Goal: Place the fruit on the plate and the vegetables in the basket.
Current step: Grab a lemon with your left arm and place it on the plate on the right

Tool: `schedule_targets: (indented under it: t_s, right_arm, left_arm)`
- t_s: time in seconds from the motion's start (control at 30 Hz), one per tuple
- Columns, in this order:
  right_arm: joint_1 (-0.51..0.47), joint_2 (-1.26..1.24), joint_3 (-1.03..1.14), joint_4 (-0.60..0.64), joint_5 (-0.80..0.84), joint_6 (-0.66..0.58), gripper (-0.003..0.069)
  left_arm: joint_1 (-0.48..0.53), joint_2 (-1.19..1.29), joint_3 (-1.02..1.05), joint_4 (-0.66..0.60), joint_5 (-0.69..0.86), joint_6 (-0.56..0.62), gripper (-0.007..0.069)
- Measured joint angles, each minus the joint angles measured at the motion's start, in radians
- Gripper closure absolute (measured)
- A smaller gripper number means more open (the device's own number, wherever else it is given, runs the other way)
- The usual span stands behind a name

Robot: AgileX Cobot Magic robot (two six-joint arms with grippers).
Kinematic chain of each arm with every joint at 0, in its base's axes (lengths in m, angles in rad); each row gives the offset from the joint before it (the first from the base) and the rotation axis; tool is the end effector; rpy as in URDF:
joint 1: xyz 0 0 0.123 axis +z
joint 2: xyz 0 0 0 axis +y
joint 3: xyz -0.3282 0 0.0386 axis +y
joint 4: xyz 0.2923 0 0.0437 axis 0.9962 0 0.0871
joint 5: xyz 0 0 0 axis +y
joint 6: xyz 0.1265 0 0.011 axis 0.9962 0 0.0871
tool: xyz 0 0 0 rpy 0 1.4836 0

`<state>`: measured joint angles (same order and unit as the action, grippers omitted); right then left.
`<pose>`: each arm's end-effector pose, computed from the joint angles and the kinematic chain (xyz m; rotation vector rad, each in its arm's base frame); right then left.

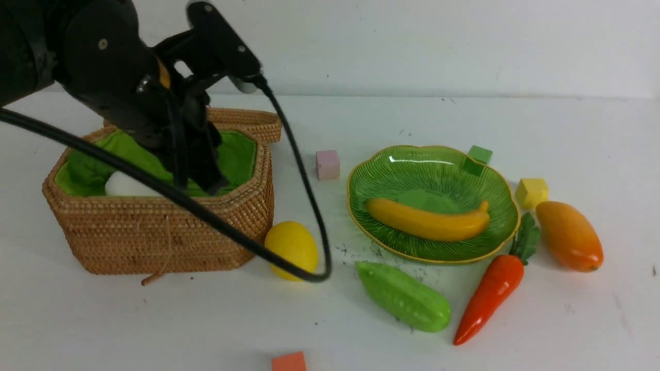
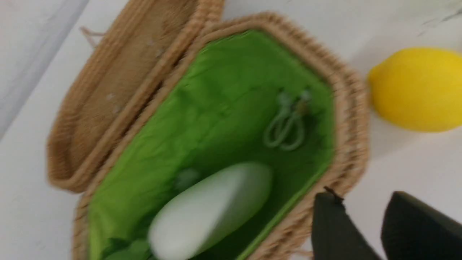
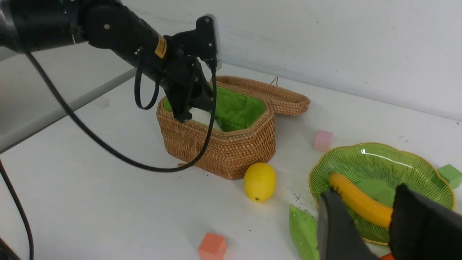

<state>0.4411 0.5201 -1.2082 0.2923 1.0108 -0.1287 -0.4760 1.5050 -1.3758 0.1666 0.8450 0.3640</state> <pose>0.0344 0.0505 0.5126 -0.5449 1.7307 0.5565 0.3562 -0.1659 0.3616 1.0716 2.2004 0.1520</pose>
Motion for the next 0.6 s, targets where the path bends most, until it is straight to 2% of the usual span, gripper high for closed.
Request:
schedule_targets:
  t_s: [0.07,0.1,0.2,0.33,0.43,0.5,0.53,0.6]
  right_arm:
    - [0.0,0.0,0.0,0.0,0.0,0.0,0.0423]
    - [0.0,0.0,0.0,0.0,0.0,0.0,0.0423]
    - [0.0,0.0,0.0,0.0,0.0,-0.001,0.0423]
    - [0.0,0.0,0.0,0.0,0.002,-0.003,0.0423]
    - [0.0,0.0,0.0,0.0,0.024,-0.003,0.0423]
    - [0.0,0.0,0.0,-0.001,0.051,-0.003,0.0423]
    - [0.0,0.0,0.0,-0.001,0.053,-0.003,0.0423]
    - [0.0,0.0,0.0,-0.008,0.075,-0.003,0.0423]
  left_arm:
    - [-0.069,-0.003,0.0,-0.055,0.033,-0.03,0.0621]
    - [-0.084,-0.001,0.0,-0.068,0.045,-0.037,0.0638]
    - [-0.194,0.03,-0.002,-0.103,0.11,-0.046,0.0638]
    - [-0.251,0.125,-0.045,-0.113,0.207,-0.037,0.0638]
    - [-0.254,0.207,-0.111,-0.114,0.248,-0.136,0.0636]
    - [-0.254,0.27,-0.178,-0.111,0.266,-0.274,0.0613]
    - [-0.254,0.275,-0.184,-0.111,0.266,-0.288,0.0608]
    - [-0.254,0.329,-0.236,-0.127,0.276,-0.439,0.0536]
